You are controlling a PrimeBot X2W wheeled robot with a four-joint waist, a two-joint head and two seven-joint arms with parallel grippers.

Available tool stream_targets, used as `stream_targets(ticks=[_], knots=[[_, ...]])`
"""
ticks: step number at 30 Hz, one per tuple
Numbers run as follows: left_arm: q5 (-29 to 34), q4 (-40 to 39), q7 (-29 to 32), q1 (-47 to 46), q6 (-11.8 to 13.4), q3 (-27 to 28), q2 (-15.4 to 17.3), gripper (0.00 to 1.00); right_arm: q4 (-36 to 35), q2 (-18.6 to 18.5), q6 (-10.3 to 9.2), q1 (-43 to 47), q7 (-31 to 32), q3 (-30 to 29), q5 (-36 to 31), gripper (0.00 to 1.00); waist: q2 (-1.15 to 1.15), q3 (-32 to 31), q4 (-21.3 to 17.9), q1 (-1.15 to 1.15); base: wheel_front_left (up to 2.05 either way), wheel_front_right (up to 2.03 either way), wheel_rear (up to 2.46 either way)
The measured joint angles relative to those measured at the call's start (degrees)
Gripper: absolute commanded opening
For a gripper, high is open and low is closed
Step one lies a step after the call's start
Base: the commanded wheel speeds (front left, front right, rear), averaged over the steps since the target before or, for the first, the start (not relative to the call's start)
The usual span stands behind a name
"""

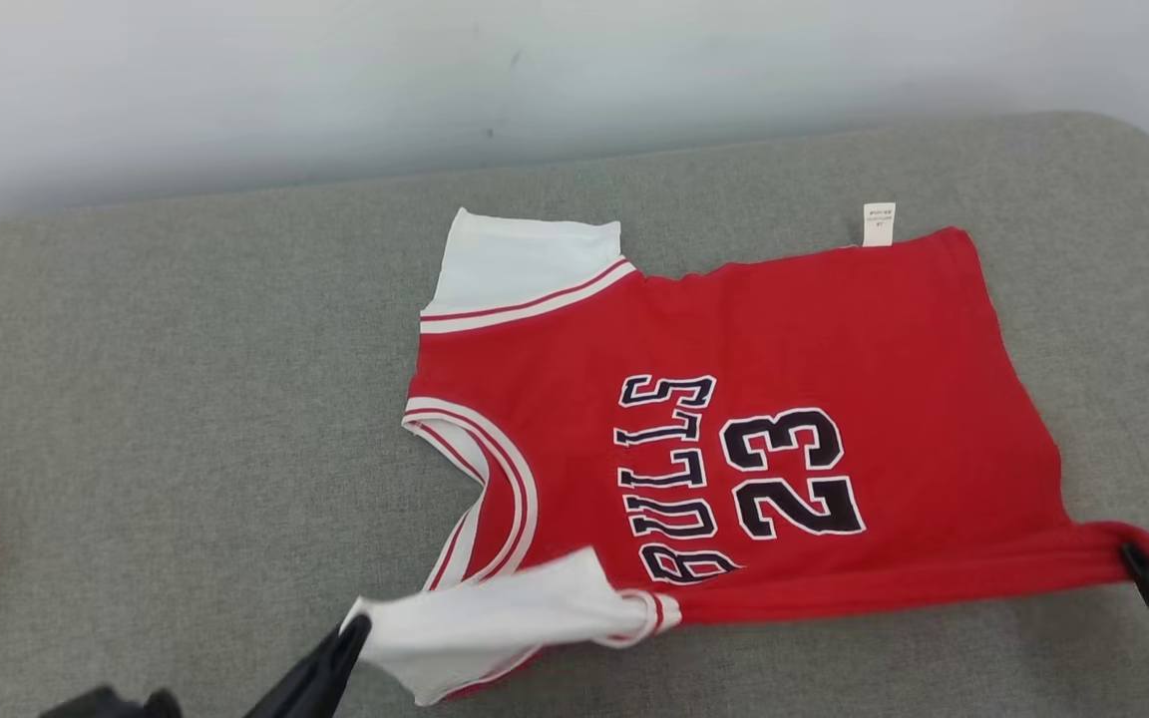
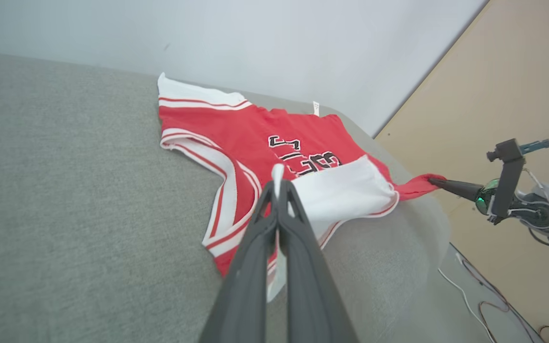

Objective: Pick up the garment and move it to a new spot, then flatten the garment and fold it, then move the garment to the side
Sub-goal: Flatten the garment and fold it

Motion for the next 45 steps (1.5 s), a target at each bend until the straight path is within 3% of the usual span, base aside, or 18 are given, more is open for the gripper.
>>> stream_targets(ticks=[2, 8, 17, 18, 19, 20, 22, 25, 26, 27, 28, 30, 35, 37, 38, 39, 45], knots=[[0.5, 3.0, 0.0, -3.2, -0.3, -0.4, -2.1, 0.0, 0.9, 1.4, -0.01, -2.6, 2.1, 0.8, -1.0, 0.0, 0.0, 0.7, 0.0, 0.01, 0.0, 0.0, 0.0], [2.5, 11.8, -0.1, -12.5, -4.5, -2.8, -6.9, 0.0, 7.0, 4.5, -0.01, -11.6, 3.5, 3.1, -3.0, 0.0, 0.01, 2.9, 0.2, 0.01, 0.0, 0.0, 0.0], [10.3, 24.6, -2.2, -23.4, -7.5, -5.3, -12.3, 0.0, 19.7, 6.4, -0.01, -22.4, -5.1, 7.3, -5.8, 0.0, 0.01, 5.9, 0.8, 0.02, 0.0, 0.0, 0.0], [11.7, 25.1, -2.2, -24.2, -7.7, -5.2, -12.7, 0.07, 21.0, 6.7, -0.01, -23.1, -6.0, 7.5, -5.8, 0.0, 0.01, 6.2, 0.8, 0.02, 0.0, 0.0, 0.0], [12.2, 25.2, -2.3, -24.7, -7.7, -4.4, -13.6, 0.15, 22.0, 6.9, -0.01, -23.6, -7.2, 7.7, -6.1, 0.14, 0.01, 6.4, 0.9, 0.02, 0.0, 0.0, 0.0], [12.7, 25.1, -2.3, -25.1, -7.8, -3.5, -14.4, 0.15, 22.9, 7.2, -0.01, -24.2, -8.4, 7.9, -6.4, 0.2, 0.01, 6.7, 0.9, 0.02, 0.0, 0.0, 0.0], [14.7, 24.7, -2.3, -25.2, -7.8, -1.3, -15.7, 0.11, 24.6, 7.5, -0.01, -25.4, -10.8, 8.0, -6.8, 0.17, 0.01, 7.2, 0.9, 0.02, 0.0, 0.0, 0.0], [16.2, 23.6, -2.3, -25.0, -7.8, 0.1, -16.6, 0.16, 27.3, 8.6, -0.01, -27.5, -14.6, 8.0, -7.5, 0.3, 0.01, 7.9, 0.7, 0.02, 0.0, 0.0, 0.0], [16.5, 23.5, -2.3, -24.8, -7.8, 0.2, -16.6, 0.16, 28.2, 9.1, -0.01, -28.1, -15.8, 8.0, -7.7, 0.48, 0.01, 8.0, 0.6, 0.02, 0.0, 0.0, 0.0], [16.7, 23.5, -2.3, -24.7, -7.8, 0.3, -16.7, 0.16, 29.2, 9.6, -0.01, -28.8, -16.9, 8.1, -7.8, 0.83, 0.01, 8.2, 0.5, 0.02, 0.0, 0.0, 0.0], [16.7, 23.5, -2.3, -24.7, -7.8, 0.5, -16.7, 0.11, 29.9, 10.0, -0.01, -29.3, -17.9, 8.2, -7.9, 1.0, 0.01, 8.4, 0.4, 0.01, 0.0, 0.0, 0.0], [17.2, 23.4, -2.3, -24.7, -7.8, 0.5, -16.7, 0.12, 31.6, 10.7, -0.01, -30.4, -20.0, 8.3, -8.5, 1.0, 0.01, 8.7, 0.3, 0.01, 0.0, 0.0, 0.0], [18.0, 23.0, -2.3, -24.7, -7.9, 1.4, -17.4, 0.28, 33.4, 12.0, -0.01, -32.3, -23.7, 7.0, -9.8, 1.0, 0.01, 9.1, 0.3, 0.01, 0.0, 0.0, 0.0], [18.7, 23.2, -2.3, -24.1, -7.9, 2.8, -18.2, 0.42, 33.0, 12.3, -0.01, -32.5, -24.2, 6.3, -10.4, 1.0, 0.01, 9.0, 0.2, 0.01, 0.0, 0.0, 0.0], [18.7, 23.3, -2.3, -23.3, -7.9, 4.0, -18.7, 0.81, 32.7, 12.6, -0.01, -32.4, -24.3, 6.0, -10.7, 1.0, 0.01, 8.9, 0.2, 0.01, 0.0, 0.0, 0.0], [18.7, 23.5, -2.3, -22.3, -7.9, 5.4, -19.3, 1.0, 31.7, 13.0, -0.01, -32.0, -24.3, 5.5, -10.8, 1.0, 0.01, 8.7, 0.2, 0.01, 0.0, 0.0, 0.0], [16.0, 22.3, -2.4, -13.5, -7.8, 13.1, -24.9, 1.0, 23.5, 14.0, -0.01, -25.9, -24.4, 0.0, -10.9, 1.0, 0.01, 7.1, 0.0, 0.0, 0.0, 0.0, 0.0]])
